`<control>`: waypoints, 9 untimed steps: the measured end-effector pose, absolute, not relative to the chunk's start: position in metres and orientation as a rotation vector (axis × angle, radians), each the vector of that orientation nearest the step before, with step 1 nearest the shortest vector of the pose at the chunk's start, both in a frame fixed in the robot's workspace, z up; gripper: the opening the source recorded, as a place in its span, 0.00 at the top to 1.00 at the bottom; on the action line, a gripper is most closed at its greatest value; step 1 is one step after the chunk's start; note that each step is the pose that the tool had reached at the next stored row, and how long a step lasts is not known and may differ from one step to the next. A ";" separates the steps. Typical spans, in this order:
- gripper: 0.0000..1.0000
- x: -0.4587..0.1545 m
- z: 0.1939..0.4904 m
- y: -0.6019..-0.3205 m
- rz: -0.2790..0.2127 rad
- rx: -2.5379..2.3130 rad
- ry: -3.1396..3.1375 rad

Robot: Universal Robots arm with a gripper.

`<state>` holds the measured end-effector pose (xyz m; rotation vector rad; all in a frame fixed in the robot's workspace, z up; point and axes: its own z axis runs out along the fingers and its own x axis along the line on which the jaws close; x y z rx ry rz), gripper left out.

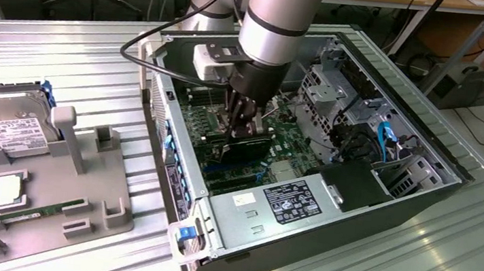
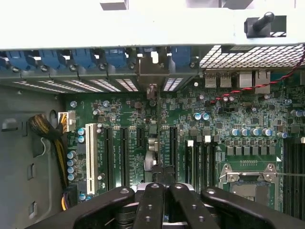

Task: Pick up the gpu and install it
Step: 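Insert the gpu into the slot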

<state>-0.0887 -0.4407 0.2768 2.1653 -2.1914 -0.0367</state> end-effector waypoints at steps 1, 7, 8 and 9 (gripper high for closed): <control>0.89 -0.089 0.277 -0.441 -0.036 2.165 -2.191; 0.89 -0.089 0.275 -0.441 -0.035 2.164 -2.191; 0.89 -0.089 0.275 -0.441 -0.035 2.164 -2.191; 0.89 -0.089 0.274 -0.441 -0.035 2.164 -2.190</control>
